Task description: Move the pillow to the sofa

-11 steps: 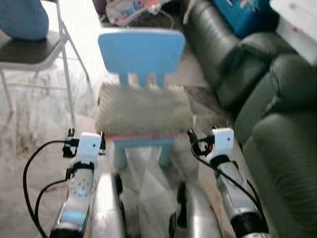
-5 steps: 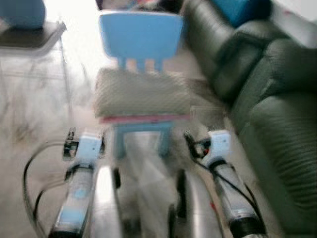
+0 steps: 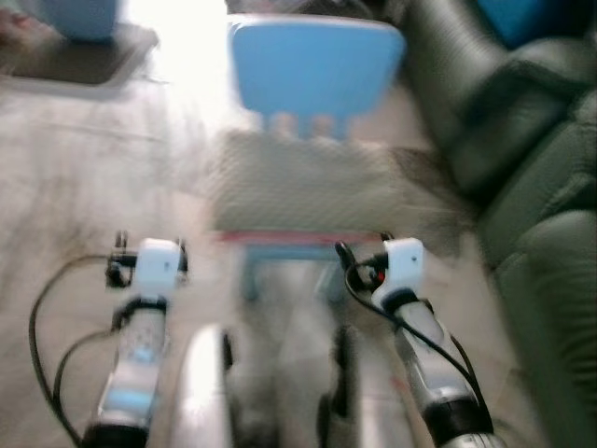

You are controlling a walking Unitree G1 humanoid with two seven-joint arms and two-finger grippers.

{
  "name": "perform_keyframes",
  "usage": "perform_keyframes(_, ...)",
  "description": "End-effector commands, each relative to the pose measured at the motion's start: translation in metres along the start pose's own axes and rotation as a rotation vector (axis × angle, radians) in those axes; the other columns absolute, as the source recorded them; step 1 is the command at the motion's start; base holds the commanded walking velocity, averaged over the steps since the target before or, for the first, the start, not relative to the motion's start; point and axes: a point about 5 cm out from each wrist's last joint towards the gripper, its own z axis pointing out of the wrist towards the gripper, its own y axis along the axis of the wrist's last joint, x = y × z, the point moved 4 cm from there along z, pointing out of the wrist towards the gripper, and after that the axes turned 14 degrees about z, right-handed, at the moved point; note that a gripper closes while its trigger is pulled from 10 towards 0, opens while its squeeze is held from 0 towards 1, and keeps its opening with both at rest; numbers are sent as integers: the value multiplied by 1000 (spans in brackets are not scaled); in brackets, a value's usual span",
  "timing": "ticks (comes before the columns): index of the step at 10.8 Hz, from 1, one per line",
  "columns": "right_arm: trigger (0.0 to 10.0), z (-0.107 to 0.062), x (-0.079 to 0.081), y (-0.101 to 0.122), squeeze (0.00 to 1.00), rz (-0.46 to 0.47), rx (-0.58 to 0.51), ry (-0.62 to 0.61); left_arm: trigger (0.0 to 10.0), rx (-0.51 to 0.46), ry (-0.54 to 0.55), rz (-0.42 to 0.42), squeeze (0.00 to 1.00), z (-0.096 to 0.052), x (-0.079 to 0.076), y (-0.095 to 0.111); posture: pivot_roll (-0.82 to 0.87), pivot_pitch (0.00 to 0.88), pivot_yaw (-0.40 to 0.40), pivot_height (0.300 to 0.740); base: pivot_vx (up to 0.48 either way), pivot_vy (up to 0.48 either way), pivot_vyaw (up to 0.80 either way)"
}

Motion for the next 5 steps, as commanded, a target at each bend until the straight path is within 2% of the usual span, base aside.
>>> perform_keyframes(1, 10000, 0, 2, 0, 0, 11, -4, -5, 10000, 36, -5, 26, 0, -5, 3, -13, -25, 169, -53, 564, 262, 0, 0)
perform_keyframes(5, 10000, 2, 0, 1, 0, 4, 1, -11, 10000, 46, -3, 18, 0, -5, 0, -13, -26, 171, -58, 564, 0, 0, 0)
